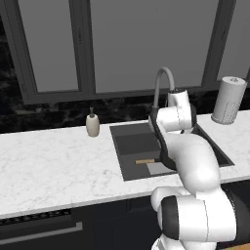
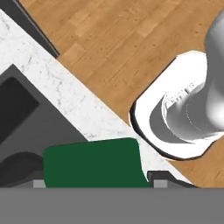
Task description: Pick the pan and sponge and place them into the sink. Then turn on the water.
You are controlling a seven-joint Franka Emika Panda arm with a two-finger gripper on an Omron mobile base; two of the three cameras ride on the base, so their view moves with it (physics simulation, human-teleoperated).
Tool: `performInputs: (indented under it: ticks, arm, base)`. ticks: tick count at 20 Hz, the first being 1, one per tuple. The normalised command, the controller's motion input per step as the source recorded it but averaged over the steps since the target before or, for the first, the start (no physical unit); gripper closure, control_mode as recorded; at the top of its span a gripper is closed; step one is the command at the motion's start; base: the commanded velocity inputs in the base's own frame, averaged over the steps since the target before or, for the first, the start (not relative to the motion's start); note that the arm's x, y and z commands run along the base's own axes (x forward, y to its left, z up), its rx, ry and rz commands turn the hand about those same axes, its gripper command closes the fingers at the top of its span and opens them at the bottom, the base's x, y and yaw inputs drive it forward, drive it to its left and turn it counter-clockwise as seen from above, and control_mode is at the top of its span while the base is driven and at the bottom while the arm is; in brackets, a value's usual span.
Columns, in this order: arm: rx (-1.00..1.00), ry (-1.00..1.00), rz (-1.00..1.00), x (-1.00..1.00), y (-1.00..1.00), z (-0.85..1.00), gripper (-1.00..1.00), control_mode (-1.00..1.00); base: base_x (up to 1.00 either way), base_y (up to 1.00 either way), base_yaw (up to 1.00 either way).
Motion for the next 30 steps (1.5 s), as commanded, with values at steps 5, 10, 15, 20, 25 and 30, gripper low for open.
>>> performInputs:
  ticks: [5, 10, 15, 20, 25, 30]
  arm:
    - [-0.09, -0.02, -0.02, 0.46, 0.13, -0.36, 1.0, -1.0]
    - [-0.06, -0.03, 0.0, 0.44, 0.0, -0.48, 1.0, -1.0]
    - [-0.08, 0.0, 0.0, 0.45, 0.0, -0.44, 1.0, -1.0]
    - [-0.05, 0.0, 0.0, 0.4, -0.02, -0.36, 1.0, -1.0]
    - [-0.03, 0.0, 0.0, 0.36, -0.11, -0.37, 1.0, -1.0]
    - [-0.01, 0.0, 0.0, 0.33, -0.26, -0.36, 1.0, -1.0]
  base:
    - [0.0, 0.0, 0.0]
    - [0.0, 0.0, 0.0]
    - [0.0, 0.0, 0.0]
    - [0.0, 0.0, 0.0]
    - [0.0, 0.0, 0.0]
    - [0.0, 0.0, 0.0]
